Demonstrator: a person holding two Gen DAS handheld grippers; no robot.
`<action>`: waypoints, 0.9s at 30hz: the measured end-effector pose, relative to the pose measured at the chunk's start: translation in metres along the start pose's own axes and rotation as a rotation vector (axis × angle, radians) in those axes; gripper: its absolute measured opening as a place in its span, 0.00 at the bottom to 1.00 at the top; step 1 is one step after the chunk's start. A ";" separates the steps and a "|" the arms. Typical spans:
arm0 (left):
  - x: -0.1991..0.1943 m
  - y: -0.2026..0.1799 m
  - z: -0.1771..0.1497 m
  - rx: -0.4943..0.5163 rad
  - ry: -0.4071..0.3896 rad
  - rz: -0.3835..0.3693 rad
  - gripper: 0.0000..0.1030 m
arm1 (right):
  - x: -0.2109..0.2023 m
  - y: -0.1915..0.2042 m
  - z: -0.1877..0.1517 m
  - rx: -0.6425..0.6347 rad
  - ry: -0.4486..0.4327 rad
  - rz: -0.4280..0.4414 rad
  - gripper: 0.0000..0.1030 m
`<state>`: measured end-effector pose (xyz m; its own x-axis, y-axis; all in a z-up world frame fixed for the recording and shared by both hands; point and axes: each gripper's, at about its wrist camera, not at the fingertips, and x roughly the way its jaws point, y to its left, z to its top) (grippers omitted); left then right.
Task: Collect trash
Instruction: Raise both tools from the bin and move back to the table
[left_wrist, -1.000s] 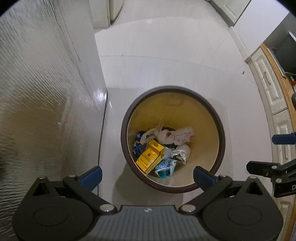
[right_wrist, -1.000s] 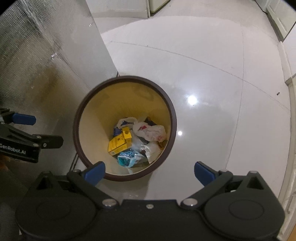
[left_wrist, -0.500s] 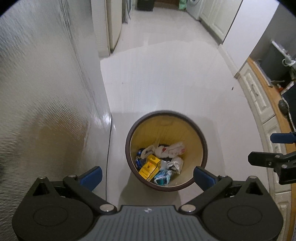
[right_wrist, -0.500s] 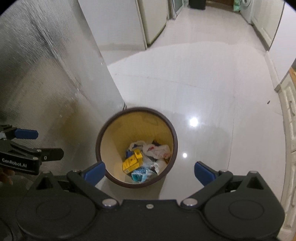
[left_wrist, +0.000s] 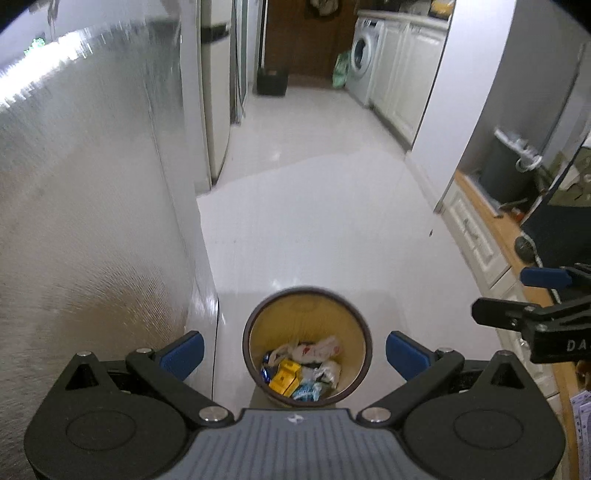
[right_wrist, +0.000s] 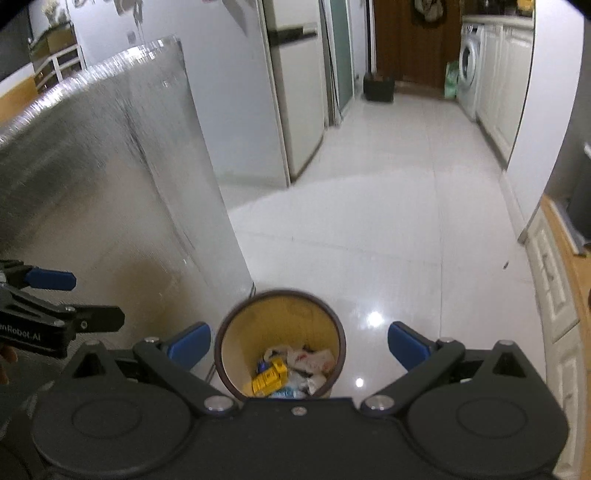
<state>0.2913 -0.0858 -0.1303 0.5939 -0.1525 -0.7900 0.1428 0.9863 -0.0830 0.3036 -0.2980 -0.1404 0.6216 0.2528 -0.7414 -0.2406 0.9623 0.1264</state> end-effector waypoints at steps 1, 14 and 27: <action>-0.010 -0.001 -0.001 0.002 -0.018 -0.003 1.00 | -0.009 0.001 0.000 0.004 -0.019 0.003 1.00; -0.156 0.006 -0.016 0.065 -0.297 0.030 1.00 | -0.106 0.047 0.014 -0.013 -0.290 0.046 1.00; -0.272 0.057 -0.016 0.074 -0.526 0.134 1.00 | -0.170 0.120 0.058 -0.034 -0.557 0.171 1.00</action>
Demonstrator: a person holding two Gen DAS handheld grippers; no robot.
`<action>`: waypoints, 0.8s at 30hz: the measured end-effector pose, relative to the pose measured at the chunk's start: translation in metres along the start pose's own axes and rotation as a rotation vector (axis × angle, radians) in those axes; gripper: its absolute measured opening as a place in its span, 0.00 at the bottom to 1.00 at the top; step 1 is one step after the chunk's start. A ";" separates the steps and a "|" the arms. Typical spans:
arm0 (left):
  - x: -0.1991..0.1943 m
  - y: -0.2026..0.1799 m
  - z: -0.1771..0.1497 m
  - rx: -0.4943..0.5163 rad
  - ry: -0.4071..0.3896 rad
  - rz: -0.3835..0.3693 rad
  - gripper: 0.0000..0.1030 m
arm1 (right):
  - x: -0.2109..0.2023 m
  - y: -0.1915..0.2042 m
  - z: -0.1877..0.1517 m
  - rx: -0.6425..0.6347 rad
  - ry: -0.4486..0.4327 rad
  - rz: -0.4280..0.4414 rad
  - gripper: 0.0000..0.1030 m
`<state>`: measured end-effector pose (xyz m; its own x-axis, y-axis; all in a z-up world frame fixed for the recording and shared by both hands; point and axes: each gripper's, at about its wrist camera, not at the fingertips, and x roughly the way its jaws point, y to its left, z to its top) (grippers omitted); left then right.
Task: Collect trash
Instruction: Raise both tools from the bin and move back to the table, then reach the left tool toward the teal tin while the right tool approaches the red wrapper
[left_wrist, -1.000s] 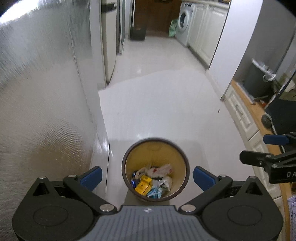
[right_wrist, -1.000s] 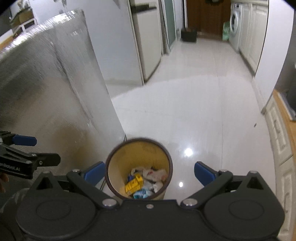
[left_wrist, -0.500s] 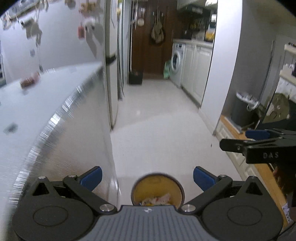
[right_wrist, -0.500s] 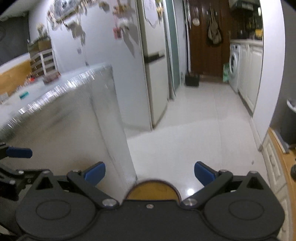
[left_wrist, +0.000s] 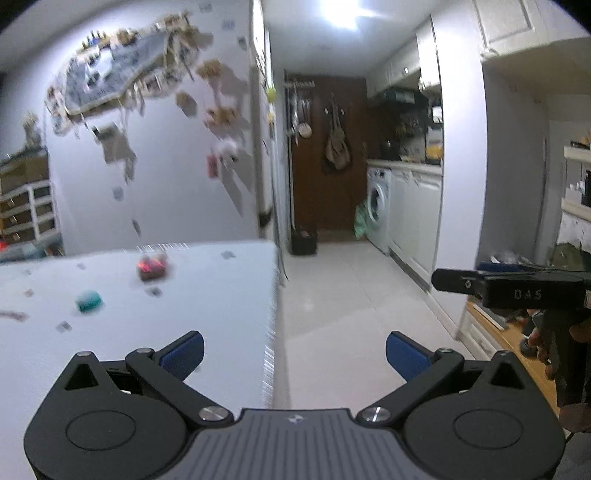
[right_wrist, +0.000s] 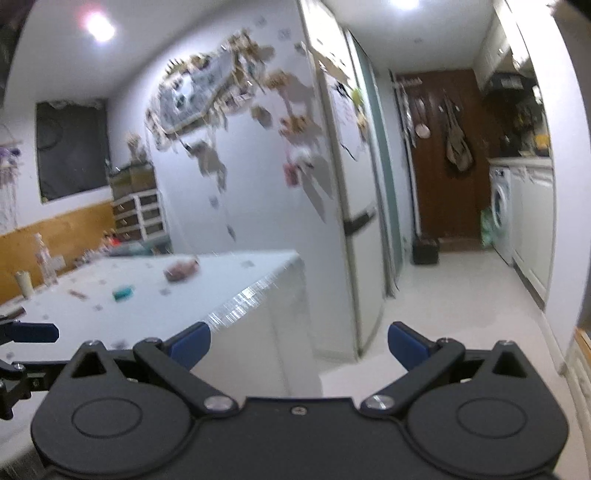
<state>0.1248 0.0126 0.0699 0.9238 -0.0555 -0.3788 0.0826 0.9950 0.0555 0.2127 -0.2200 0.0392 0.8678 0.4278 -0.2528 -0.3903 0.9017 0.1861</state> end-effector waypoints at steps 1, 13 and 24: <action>-0.007 0.008 0.005 0.002 -0.014 0.001 1.00 | 0.001 0.006 0.004 -0.005 -0.011 0.014 1.00; -0.024 0.122 0.068 0.026 -0.109 0.088 1.00 | 0.042 0.082 0.048 -0.090 -0.031 0.094 1.00; 0.072 0.243 0.091 -0.104 -0.102 0.252 1.00 | 0.105 0.131 0.087 -0.072 -0.036 0.025 1.00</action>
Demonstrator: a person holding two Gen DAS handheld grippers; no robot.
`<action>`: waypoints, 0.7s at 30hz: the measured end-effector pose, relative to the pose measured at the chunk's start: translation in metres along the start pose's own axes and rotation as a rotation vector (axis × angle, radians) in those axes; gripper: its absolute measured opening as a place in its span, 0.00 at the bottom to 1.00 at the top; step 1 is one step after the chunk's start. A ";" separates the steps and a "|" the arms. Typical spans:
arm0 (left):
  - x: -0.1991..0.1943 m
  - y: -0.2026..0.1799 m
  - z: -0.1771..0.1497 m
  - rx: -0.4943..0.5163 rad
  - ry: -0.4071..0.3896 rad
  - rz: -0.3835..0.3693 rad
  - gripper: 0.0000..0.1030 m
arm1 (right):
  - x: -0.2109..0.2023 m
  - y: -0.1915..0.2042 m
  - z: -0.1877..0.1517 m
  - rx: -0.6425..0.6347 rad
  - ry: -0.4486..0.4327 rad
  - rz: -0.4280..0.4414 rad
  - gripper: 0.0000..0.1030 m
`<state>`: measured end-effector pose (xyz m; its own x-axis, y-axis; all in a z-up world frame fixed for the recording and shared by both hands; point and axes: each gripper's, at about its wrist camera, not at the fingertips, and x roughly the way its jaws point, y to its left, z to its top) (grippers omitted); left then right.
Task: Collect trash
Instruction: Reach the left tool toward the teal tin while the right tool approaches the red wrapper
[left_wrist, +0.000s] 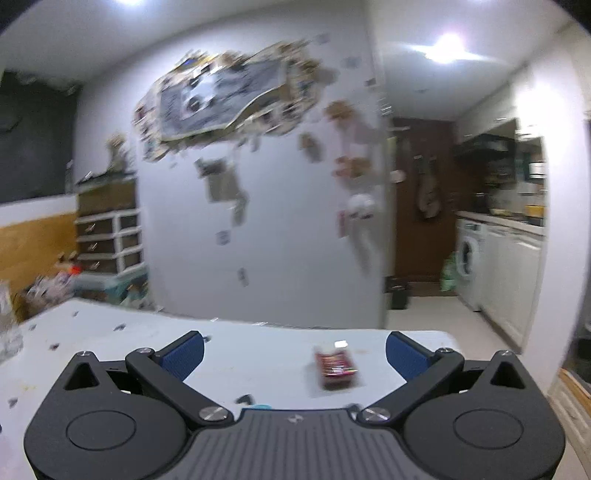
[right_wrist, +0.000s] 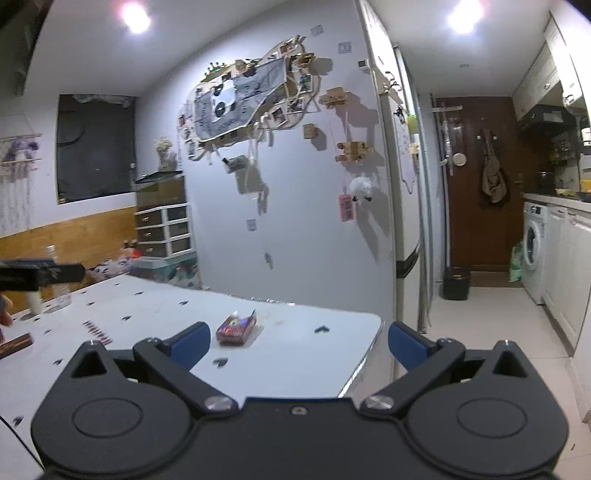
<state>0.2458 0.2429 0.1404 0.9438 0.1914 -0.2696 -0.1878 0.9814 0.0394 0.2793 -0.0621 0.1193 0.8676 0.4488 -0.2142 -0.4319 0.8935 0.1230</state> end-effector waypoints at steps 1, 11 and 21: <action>0.017 0.007 -0.003 -0.023 0.014 0.015 1.00 | 0.007 0.004 0.003 0.004 -0.004 -0.010 1.00; 0.125 0.047 -0.052 -0.130 0.184 0.005 1.00 | 0.090 0.029 0.020 0.058 0.059 -0.010 1.00; 0.154 0.071 -0.078 -0.187 0.247 -0.029 1.00 | 0.185 0.075 0.033 0.033 0.158 0.023 1.00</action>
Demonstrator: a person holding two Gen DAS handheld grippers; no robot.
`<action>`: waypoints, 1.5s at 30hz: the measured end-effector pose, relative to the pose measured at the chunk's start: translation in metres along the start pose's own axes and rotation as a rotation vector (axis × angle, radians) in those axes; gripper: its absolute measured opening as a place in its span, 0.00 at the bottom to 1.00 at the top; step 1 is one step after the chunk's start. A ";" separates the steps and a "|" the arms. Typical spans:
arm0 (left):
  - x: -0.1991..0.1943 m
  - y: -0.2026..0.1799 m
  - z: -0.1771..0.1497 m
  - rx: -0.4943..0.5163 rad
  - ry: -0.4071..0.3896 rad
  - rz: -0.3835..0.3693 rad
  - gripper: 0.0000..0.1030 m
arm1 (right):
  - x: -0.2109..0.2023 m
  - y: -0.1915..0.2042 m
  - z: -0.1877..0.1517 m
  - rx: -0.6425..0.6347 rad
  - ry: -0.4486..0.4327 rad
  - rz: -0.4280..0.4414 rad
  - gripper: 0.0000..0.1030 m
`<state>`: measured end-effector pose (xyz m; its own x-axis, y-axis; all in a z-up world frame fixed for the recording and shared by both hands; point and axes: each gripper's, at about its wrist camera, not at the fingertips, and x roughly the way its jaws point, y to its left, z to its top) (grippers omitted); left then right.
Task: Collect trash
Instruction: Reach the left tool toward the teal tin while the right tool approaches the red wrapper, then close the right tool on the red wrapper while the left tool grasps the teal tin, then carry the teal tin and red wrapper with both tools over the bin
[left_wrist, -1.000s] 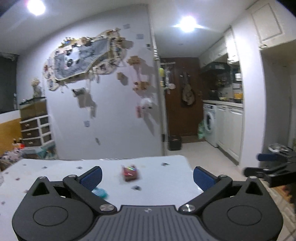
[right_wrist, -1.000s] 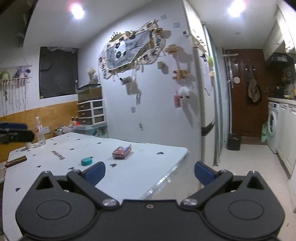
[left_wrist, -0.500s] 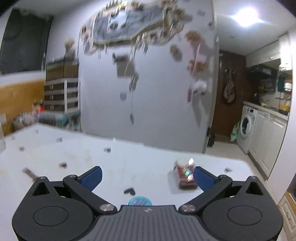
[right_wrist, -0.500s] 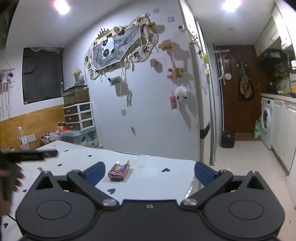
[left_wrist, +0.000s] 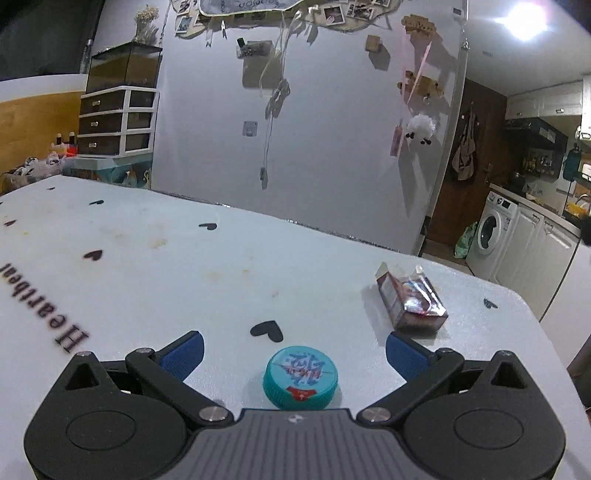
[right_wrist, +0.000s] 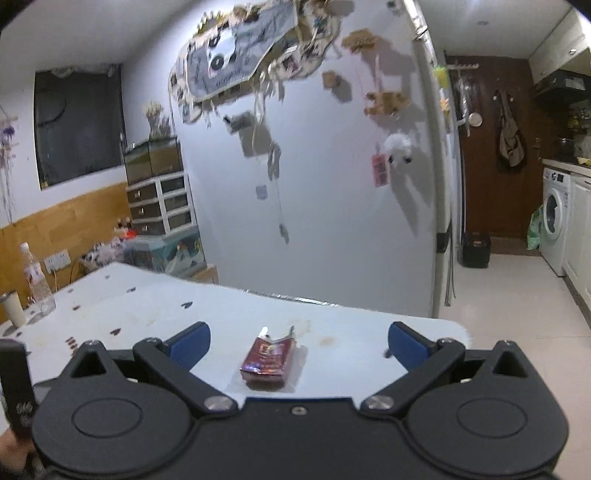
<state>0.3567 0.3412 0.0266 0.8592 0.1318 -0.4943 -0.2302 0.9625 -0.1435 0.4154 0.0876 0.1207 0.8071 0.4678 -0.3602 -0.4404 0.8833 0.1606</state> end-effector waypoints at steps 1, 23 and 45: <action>0.000 0.000 -0.001 0.004 -0.005 -0.002 1.00 | 0.011 0.005 0.002 0.001 0.016 0.000 1.00; 0.013 0.001 -0.005 0.018 0.060 -0.024 0.95 | 0.169 0.035 -0.048 0.057 0.221 -0.010 0.76; 0.021 -0.018 -0.007 0.149 0.107 -0.013 0.48 | 0.112 0.021 -0.074 -0.058 0.243 0.094 0.54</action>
<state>0.3754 0.3250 0.0127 0.8061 0.1007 -0.5832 -0.1425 0.9894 -0.0261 0.4674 0.1563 0.0161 0.6466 0.5207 -0.5574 -0.5361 0.8301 0.1535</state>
